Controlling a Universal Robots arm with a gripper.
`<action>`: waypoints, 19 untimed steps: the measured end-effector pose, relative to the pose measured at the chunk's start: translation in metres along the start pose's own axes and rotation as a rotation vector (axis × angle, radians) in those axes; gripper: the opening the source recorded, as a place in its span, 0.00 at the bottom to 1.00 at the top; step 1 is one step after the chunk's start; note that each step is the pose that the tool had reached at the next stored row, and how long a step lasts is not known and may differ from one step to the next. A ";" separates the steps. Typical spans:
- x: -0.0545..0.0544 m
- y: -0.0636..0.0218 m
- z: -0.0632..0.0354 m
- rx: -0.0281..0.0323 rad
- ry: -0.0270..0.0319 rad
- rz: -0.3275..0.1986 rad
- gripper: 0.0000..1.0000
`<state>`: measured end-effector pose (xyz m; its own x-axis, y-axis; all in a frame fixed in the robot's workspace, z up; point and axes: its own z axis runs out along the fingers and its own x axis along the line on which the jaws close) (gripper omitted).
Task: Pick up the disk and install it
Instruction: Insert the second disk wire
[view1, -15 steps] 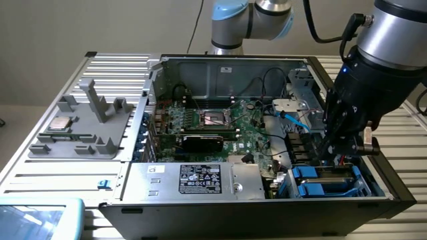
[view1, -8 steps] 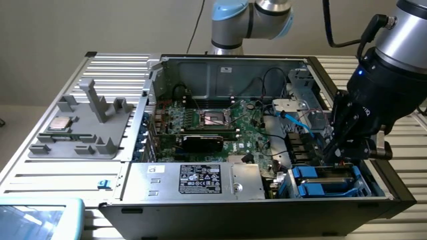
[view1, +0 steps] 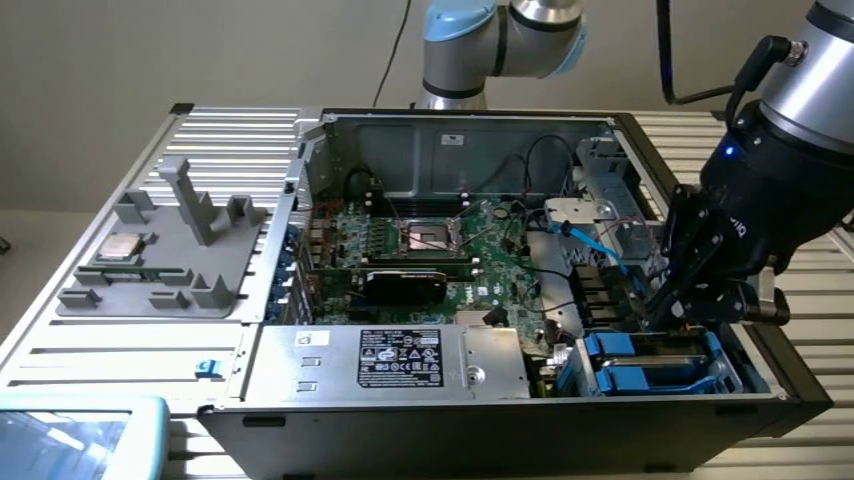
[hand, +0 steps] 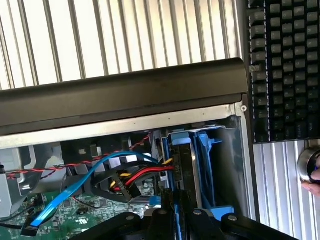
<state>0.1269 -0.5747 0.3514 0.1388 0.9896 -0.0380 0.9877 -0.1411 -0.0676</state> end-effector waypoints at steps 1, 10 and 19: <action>0.000 0.0000 0.0004 0.0009 -0.0015 -0.013 0.16; 0.000 0.0004 0.0050 -0.0045 -0.0294 -0.119 0.16; 0.000 0.0025 0.0060 -0.0048 -0.0321 -0.119 0.16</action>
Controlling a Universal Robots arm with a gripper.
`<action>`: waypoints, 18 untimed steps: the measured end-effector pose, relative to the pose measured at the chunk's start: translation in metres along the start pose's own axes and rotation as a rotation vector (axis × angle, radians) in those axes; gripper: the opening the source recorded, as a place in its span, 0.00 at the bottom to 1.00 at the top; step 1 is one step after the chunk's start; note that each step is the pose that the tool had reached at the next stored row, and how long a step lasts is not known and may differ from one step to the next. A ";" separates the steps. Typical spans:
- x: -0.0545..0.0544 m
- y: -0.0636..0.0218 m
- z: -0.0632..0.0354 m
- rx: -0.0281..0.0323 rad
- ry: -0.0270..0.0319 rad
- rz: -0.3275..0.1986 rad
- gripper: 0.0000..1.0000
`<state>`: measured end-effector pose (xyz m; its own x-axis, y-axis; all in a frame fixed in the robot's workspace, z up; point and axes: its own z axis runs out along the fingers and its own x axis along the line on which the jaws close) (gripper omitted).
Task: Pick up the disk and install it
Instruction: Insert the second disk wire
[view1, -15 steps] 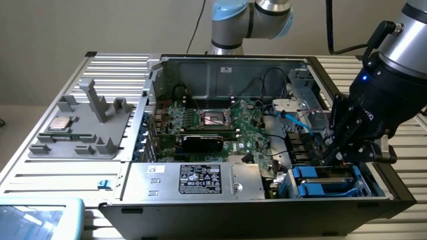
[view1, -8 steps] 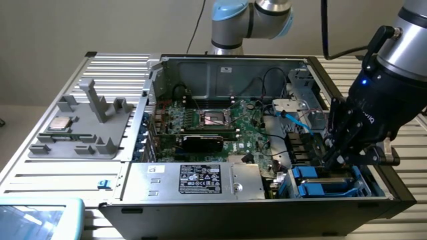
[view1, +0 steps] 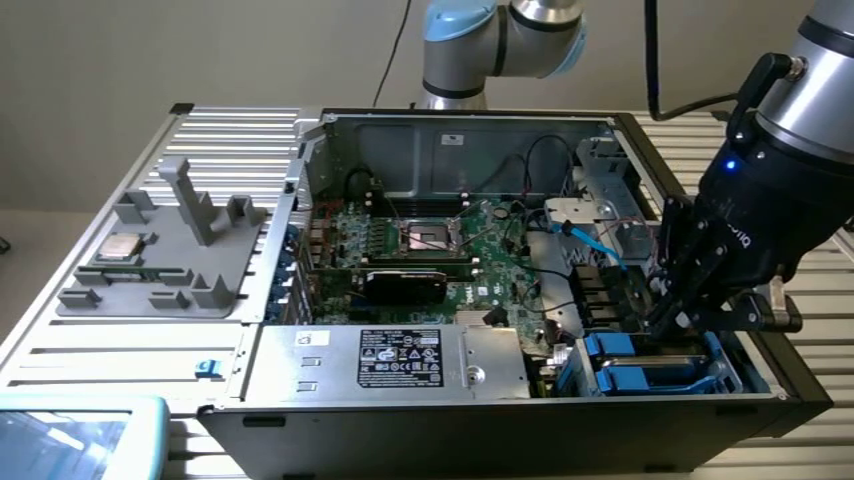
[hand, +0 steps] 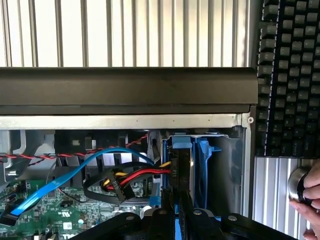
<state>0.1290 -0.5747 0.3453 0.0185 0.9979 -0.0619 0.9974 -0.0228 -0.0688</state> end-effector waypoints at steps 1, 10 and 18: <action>0.000 0.0003 0.0000 0.0000 0.0001 0.000 0.16; 0.000 0.0007 0.0030 -0.0017 0.0021 0.014 0.16; 0.000 0.0007 0.0046 -0.0040 0.0107 0.026 0.16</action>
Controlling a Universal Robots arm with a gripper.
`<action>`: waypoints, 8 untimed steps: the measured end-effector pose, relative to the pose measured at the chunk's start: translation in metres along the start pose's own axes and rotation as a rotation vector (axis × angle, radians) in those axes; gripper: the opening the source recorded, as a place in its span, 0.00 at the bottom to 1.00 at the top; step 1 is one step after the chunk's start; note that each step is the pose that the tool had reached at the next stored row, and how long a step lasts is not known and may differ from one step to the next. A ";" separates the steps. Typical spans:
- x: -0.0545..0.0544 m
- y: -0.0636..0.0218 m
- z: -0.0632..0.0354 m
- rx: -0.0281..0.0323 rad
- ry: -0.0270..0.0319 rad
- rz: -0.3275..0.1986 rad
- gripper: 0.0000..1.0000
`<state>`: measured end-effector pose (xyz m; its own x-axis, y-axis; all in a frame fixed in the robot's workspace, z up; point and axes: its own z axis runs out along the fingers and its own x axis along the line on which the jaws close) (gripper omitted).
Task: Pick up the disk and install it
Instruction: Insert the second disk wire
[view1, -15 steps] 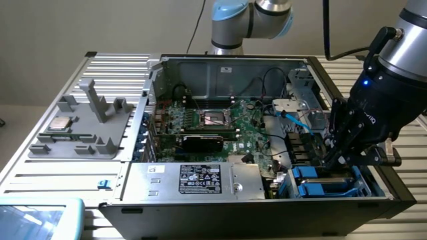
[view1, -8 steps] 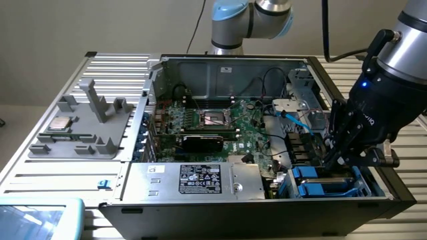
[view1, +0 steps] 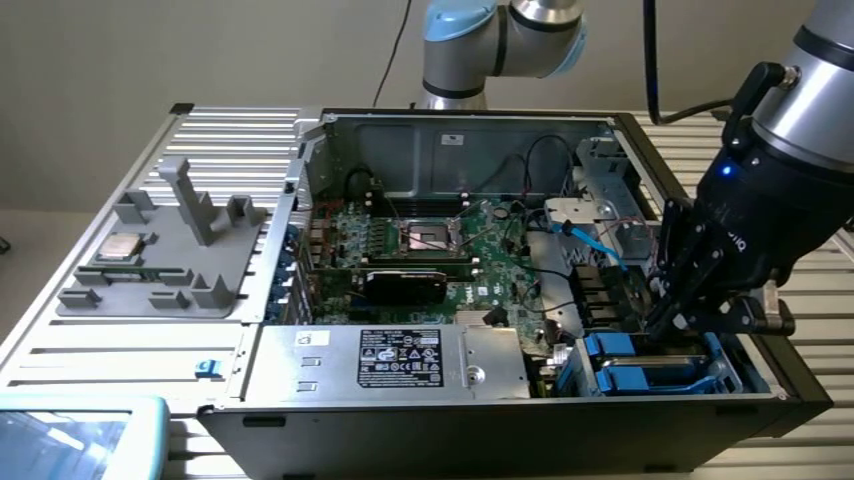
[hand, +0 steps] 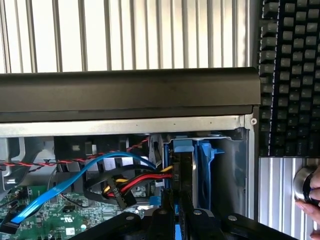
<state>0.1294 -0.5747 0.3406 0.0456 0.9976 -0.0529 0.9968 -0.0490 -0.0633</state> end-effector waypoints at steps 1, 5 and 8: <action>0.000 0.0000 0.0002 -0.0006 0.0013 0.001 0.16; 0.000 0.0001 0.0011 -0.0029 0.0061 0.004 0.16; 0.000 0.0001 0.0017 -0.0051 0.0081 0.005 0.16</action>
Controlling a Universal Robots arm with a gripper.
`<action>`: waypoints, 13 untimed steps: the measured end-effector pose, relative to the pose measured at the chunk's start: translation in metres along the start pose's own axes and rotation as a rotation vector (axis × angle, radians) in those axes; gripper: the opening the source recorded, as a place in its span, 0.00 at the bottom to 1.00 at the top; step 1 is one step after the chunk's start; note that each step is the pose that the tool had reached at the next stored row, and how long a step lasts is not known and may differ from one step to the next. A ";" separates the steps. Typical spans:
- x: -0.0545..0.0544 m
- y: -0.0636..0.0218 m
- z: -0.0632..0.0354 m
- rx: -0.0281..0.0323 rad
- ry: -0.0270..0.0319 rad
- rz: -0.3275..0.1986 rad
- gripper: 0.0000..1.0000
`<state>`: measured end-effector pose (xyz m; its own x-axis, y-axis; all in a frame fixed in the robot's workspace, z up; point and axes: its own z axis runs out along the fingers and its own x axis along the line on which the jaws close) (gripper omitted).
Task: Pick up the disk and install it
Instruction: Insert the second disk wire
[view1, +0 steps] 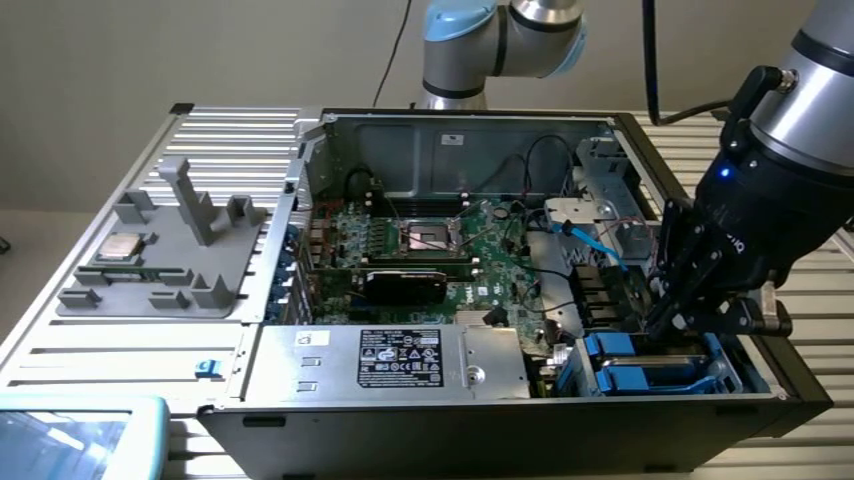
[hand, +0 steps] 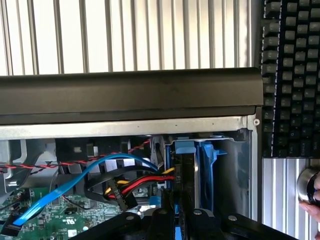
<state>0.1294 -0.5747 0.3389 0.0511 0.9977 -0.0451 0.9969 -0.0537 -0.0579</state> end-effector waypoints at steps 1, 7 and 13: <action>0.000 0.0000 0.0004 -0.0009 0.0007 0.000 0.16; 0.000 0.0002 0.0046 -0.0069 0.0021 0.001 0.16; 0.000 0.0006 0.0100 -0.0108 0.0043 0.002 0.16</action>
<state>0.1294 -0.5747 0.3288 0.0531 0.9978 -0.0409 0.9974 -0.0550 -0.0471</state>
